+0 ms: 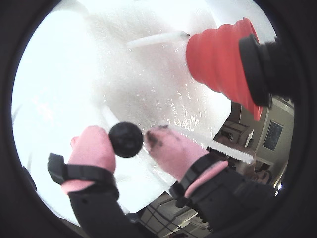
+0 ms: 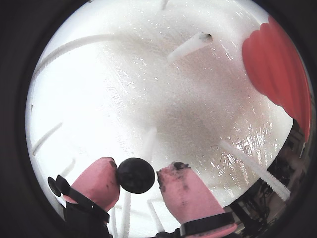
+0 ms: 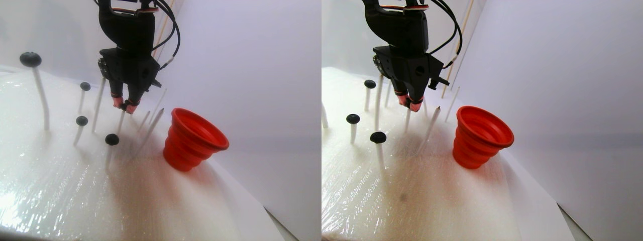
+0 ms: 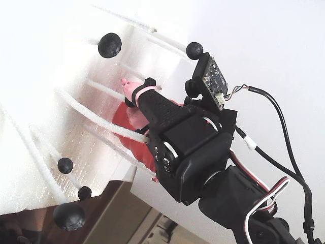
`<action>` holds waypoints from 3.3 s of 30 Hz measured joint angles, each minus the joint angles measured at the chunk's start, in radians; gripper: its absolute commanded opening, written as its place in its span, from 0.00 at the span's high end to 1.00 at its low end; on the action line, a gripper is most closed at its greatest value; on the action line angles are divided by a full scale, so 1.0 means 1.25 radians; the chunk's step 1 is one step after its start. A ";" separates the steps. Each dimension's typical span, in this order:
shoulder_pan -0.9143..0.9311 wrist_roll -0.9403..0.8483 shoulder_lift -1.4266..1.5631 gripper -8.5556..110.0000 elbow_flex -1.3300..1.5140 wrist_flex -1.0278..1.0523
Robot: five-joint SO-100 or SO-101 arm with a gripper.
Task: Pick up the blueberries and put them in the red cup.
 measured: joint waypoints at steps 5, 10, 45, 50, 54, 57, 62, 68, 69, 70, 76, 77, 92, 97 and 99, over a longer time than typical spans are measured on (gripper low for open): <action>0.000 0.000 -0.009 0.84 0.000 -0.015; 0.000 -0.004 -0.009 0.84 0.000 -0.020; 0.000 -0.038 0.023 0.86 0.052 -0.020; -0.001 -0.040 0.070 0.86 0.063 -0.017; -0.007 -0.042 0.101 0.86 0.071 -0.001; -0.007 -0.042 0.117 0.86 0.072 0.006; -0.007 -0.042 0.140 0.86 0.093 0.006; -0.007 -0.058 0.182 0.86 0.101 0.039; -0.006 -0.059 0.190 0.86 0.101 0.045; -0.006 -0.059 0.196 0.86 0.101 0.050; 0.007 -0.077 0.244 0.86 0.102 0.079; 0.013 -0.076 0.248 0.86 0.102 0.079; 0.114 -0.117 0.307 0.85 0.128 0.123; 0.147 -0.128 0.307 0.85 0.129 0.123; 0.160 -0.128 0.307 0.85 0.134 0.123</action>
